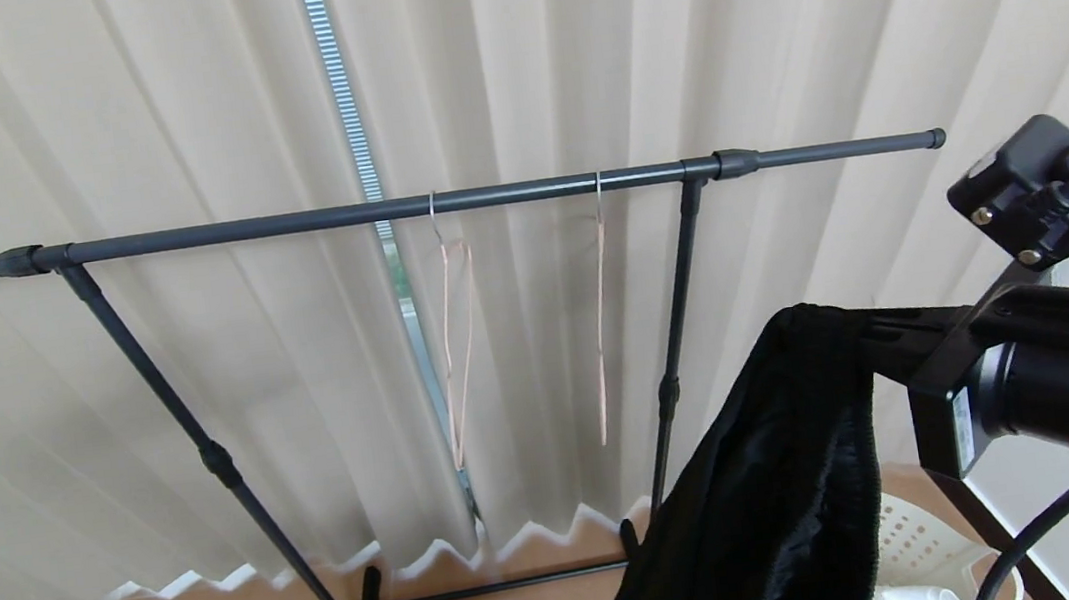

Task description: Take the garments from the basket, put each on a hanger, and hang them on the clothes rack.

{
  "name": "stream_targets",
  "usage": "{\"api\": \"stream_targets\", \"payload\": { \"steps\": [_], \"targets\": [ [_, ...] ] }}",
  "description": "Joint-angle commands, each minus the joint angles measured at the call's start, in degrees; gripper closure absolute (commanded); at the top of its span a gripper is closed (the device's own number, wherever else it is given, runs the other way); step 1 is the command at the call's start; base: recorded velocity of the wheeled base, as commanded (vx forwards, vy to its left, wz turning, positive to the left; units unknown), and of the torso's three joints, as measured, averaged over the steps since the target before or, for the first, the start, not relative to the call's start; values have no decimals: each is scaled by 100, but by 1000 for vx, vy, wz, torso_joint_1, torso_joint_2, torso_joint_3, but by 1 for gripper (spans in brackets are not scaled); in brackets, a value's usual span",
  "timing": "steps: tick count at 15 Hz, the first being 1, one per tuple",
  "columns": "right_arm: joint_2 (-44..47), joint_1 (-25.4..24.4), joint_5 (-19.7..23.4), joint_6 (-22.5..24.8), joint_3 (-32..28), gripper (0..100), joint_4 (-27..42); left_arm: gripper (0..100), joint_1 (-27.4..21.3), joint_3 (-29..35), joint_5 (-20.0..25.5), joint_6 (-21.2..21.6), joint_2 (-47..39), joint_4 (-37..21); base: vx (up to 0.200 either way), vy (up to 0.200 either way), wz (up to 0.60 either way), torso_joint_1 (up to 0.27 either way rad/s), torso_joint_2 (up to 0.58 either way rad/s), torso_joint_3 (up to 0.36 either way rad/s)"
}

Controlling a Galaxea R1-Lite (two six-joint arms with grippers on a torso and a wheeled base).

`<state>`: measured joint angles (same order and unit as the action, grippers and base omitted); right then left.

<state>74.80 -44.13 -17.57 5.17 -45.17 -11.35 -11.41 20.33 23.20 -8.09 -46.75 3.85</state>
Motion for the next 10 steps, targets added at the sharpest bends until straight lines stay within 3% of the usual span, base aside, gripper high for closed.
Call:
{"api": "stream_targets", "payload": {
  "steps": [1, 4, 7, 10],
  "targets": [
    [878, -192, -45, -236, -511, 100, -16, 0, -1232, 1192, 211, -773, -2585, 362, 0, 0, 0, 0, 0, 0],
    [1810, -377, -485, -1035, -1240, 100, -87, 0, -1795, 1799, 80, -1528, -3692, 362, 0, 0, 0, 0, 0, 0],
    [2223, -509, -810, -1440, -1776, 100, -87, 0, -2260, 2062, -298, -2170, -4342, 371, 0, 0, 0, 0, 0, 0],
    [2285, -535, -933, -1703, -1996, 100, -96, 0, -2665, 2168, -738, -2328, -4800, 388, 0, 0, 0, 0, 0, 0]
  ]
}}
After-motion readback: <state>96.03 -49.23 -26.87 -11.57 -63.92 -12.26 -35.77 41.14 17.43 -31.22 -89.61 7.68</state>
